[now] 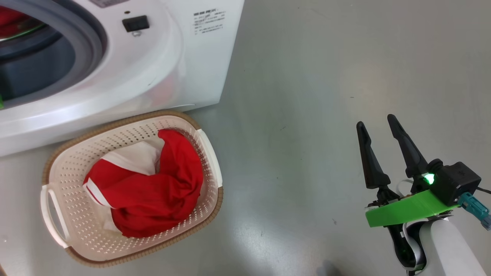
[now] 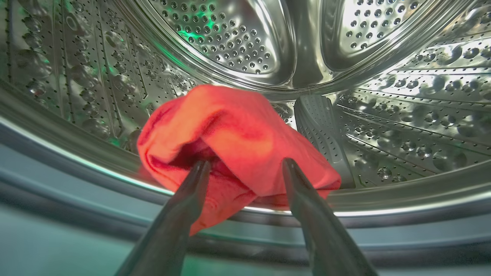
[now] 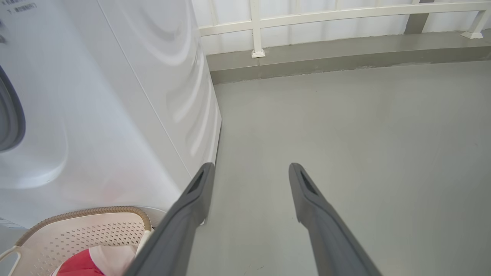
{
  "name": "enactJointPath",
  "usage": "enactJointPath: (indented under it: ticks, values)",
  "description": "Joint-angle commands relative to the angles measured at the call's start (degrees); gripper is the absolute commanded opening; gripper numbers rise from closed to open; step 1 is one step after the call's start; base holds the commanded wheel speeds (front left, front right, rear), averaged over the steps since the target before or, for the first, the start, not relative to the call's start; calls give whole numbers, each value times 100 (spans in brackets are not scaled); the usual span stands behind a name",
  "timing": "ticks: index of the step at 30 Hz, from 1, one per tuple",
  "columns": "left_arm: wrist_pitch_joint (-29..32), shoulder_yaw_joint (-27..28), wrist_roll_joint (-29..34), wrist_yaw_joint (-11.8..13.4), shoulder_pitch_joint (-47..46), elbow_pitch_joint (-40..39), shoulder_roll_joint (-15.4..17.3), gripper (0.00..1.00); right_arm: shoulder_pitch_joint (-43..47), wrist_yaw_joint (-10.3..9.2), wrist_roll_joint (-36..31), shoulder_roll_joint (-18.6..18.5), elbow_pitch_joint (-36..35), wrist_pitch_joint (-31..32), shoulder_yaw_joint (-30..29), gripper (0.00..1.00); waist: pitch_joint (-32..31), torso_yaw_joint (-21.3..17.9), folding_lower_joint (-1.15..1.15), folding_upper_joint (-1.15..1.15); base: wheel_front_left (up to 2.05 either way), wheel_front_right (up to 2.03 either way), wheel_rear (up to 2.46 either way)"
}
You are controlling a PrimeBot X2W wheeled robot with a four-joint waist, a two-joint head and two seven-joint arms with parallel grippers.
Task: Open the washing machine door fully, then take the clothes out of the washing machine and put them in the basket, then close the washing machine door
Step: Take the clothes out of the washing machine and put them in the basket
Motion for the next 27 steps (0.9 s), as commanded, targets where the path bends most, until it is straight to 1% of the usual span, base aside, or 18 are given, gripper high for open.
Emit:
enactJointPath:
  ticks: [1,2,3,4,5,6,10,15,19,27]
  values:
    - [-29,27,-9,-32,-81,-104,339,80,-46,36,24,5,-146,-36,169,100,14,-21,0,0,0,0,0]
    - [-29,27,-9,-32,-81,-104,339,80,-46,36,24,5,-146,-36,169,100,14,-21,0,0,0,0,0]
    - [-29,16,-5,-38,-88,-123,352,48,-47,36,25,5,-144,-36,179,100,16,-30,0,0,0,0,0]
    - [-29,19,-14,-45,-90,-160,362,36,-48,36,28,6,-139,-36,188,100,16,-39,0,0,0,0,0]
    - [-29,20,-20,-51,-85,-190,367,11,-50,36,31,6,-135,-36,193,100,18,-44,0,0,0,0,0]
    - [-29,14,-23,-71,-77,-221,366,0,-51,36,35,6,-133,-36,194,100,17,-45,0,0,0,0,0]
    - [-29,14,-52,-106,-23,-344,326,0,-39,36,46,6,-126,-36,185,100,-10,-24,0,0,0,0,0]
    - [-29,55,-119,-172,183,-732,152,0,-29,36,44,6,-98,-36,171,100,-145,73,0,0,0,0,0]
    - [-29,181,-209,-221,487,-1249,-51,0,-15,36,40,6,-68,-36,150,100,-310,183,0,0,0,0,0]
    - [-29,459,-186,-340,1362,-2393,-414,0,111,36,70,6,22,-36,157,100,-727,350,0,0,0,0,0]
